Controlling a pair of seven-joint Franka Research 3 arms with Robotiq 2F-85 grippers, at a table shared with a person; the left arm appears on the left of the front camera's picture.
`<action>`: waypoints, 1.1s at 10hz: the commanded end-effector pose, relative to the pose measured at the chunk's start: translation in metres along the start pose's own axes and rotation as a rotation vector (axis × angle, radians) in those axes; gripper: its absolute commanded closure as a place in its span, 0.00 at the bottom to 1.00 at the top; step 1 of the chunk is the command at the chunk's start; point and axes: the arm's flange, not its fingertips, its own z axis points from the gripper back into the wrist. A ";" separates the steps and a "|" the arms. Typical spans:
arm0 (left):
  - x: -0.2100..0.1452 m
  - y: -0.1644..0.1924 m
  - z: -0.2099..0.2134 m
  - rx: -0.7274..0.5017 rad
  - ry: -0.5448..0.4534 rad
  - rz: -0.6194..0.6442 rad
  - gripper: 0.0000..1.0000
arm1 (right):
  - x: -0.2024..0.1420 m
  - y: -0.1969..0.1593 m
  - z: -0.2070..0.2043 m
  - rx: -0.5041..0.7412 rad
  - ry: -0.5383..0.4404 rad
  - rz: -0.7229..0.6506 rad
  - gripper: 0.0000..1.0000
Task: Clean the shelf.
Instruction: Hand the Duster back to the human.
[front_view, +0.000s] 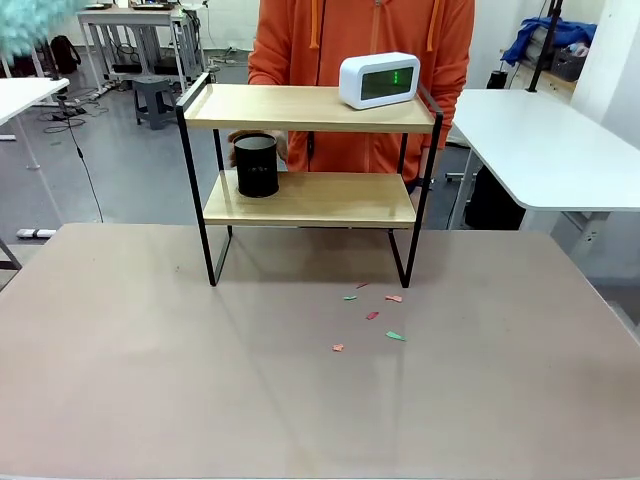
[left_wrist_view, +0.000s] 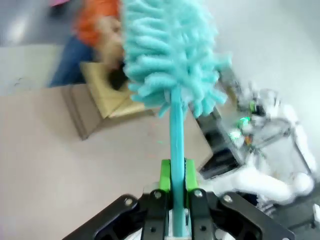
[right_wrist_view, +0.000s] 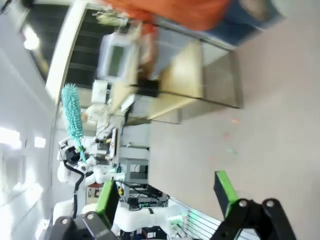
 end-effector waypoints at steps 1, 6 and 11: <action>-0.003 -0.042 -0.022 -0.194 0.256 -0.194 0.88 | -0.014 0.063 -0.087 0.039 0.020 0.060 0.00; -0.035 -0.094 -0.098 -0.252 0.599 -0.191 0.88 | -0.047 0.092 -0.122 0.075 0.134 0.112 0.00; -0.035 -0.087 -0.095 -0.236 0.631 -0.193 0.88 | -0.059 0.088 -0.125 0.081 0.153 0.123 0.00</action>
